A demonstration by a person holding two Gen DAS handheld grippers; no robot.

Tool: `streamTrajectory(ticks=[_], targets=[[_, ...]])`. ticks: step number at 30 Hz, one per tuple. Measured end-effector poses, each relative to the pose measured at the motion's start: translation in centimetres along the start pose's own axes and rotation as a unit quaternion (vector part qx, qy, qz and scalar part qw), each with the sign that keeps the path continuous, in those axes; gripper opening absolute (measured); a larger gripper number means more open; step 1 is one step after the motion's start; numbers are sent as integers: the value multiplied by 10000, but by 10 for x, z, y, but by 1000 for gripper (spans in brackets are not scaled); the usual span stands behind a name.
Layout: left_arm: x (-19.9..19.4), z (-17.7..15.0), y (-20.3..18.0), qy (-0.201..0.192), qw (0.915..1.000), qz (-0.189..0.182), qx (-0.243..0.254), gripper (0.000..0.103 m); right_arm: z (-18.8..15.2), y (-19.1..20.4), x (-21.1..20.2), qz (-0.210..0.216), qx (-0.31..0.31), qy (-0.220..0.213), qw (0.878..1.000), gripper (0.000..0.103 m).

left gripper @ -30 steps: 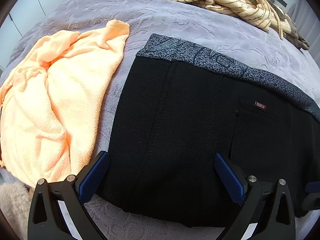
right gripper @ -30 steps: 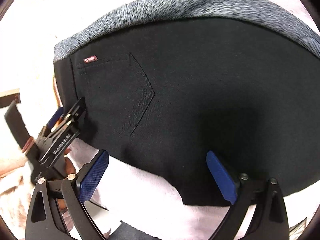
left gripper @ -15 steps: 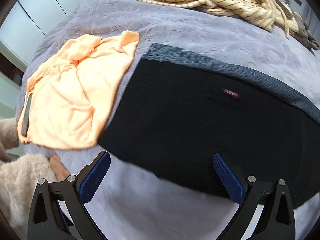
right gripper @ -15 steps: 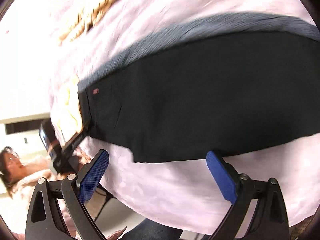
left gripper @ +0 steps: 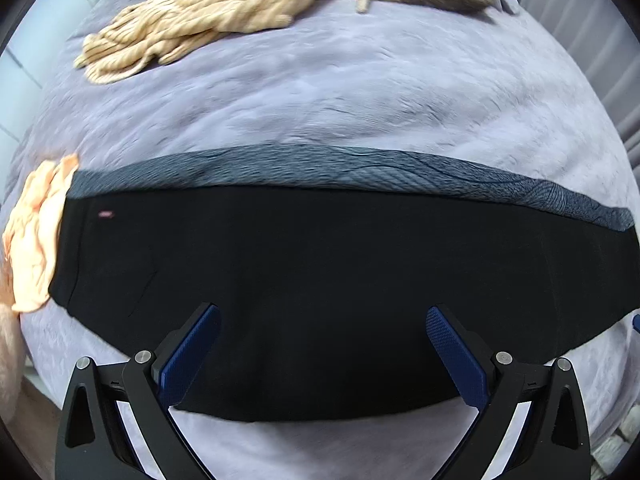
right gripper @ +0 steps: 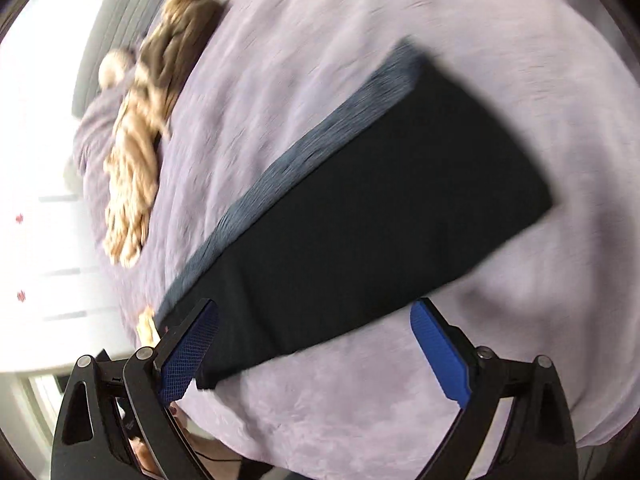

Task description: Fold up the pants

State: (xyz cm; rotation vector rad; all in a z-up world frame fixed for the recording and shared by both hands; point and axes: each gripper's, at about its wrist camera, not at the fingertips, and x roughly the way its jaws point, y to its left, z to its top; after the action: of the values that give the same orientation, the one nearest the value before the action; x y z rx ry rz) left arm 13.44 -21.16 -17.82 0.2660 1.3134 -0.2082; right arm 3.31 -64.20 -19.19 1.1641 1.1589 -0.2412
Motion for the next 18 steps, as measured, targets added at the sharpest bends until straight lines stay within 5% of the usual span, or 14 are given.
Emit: streamTrajectory(ticks=[3,8,12,15,18], targets=[[10,5,-6,187,9998,50,-77,103,8,-35,-11,279,508,-62,9983,74],[10,-4,44,252,9974,312,-593,103,-5,-56,-1,920,692,160,9932,72],[29,-8,90,530,9934,589,-832,103,-14,-30,47,1357,477,817,9862,72],[64,-20,106,1085,9894,602,-757,103,-36,7,89,1798,335,1412,9729,72],[70,-31,110,897,9908,320,-966,103,-57,43,136,1937,164,1885,9626,72]])
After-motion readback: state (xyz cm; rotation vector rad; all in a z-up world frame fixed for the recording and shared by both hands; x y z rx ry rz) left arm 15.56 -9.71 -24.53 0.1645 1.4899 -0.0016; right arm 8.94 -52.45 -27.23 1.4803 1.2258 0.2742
